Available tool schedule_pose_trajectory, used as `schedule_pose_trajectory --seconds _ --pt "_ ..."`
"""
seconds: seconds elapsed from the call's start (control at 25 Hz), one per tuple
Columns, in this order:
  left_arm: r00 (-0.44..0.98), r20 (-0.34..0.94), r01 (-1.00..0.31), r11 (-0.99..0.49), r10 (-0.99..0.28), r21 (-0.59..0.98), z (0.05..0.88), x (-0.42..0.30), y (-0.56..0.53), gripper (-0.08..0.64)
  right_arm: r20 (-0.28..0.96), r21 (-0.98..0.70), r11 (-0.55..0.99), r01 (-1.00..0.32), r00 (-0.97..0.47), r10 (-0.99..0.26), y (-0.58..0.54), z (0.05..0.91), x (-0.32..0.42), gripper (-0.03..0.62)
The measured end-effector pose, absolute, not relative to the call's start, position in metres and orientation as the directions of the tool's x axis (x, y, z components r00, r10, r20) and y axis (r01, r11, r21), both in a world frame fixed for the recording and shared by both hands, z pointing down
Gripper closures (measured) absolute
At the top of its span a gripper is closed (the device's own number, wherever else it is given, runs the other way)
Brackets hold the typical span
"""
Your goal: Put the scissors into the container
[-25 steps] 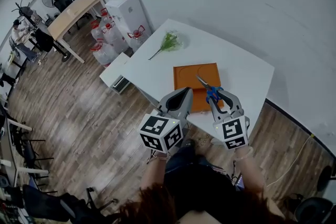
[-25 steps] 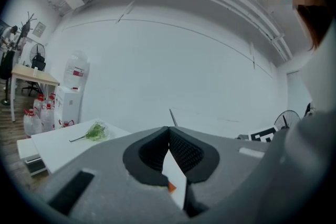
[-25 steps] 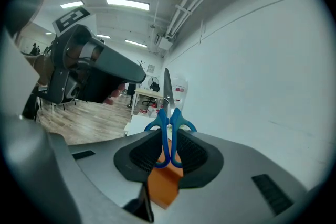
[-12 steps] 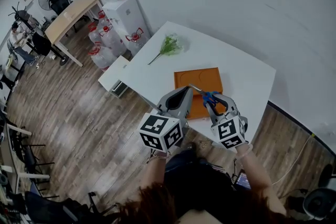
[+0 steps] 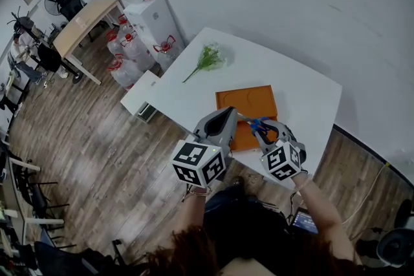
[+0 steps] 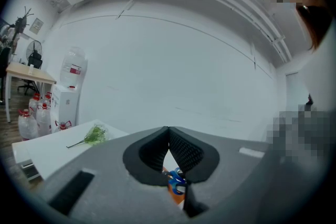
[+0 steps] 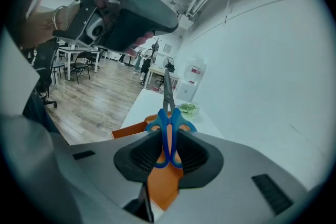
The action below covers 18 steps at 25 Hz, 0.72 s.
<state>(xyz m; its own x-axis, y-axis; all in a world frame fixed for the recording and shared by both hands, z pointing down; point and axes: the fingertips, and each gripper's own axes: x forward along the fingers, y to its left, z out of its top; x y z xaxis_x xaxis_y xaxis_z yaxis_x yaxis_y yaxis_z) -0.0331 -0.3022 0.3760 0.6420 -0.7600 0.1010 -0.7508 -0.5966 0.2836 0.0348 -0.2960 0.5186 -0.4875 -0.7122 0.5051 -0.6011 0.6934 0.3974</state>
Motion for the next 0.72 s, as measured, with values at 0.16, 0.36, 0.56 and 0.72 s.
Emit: schedule_pose_trajectory --seconds 0.16,0.36,0.56,0.72 --pt "0.640 0.104 -0.752 -0.594 -0.761 0.286 0.380 -0.037 -0.307 0.545 0.542 0.408 0.717 -0.566 -0.481 -0.689 -0.299 0.536 0.032 0.512" --pt "0.638 0.111 -0.754 -0.589 -0.762 0.289 0.381 -0.042 -0.311 0.545 0.590 0.411 0.742 -0.530 -0.465 -0.660 -0.302 0.556 0.031 0.512" --pt "0.630 0.123 -0.762 -0.579 -0.767 0.290 0.386 -0.047 -0.315 0.545 0.639 0.418 0.767 -0.486 -0.443 -0.629 -0.304 0.577 0.032 0.512" --pt "0.630 0.123 -0.760 -0.577 -0.766 0.298 0.388 -0.050 -0.316 0.545 0.675 0.418 0.782 -0.462 -0.419 -0.608 -0.304 0.594 0.036 0.512"
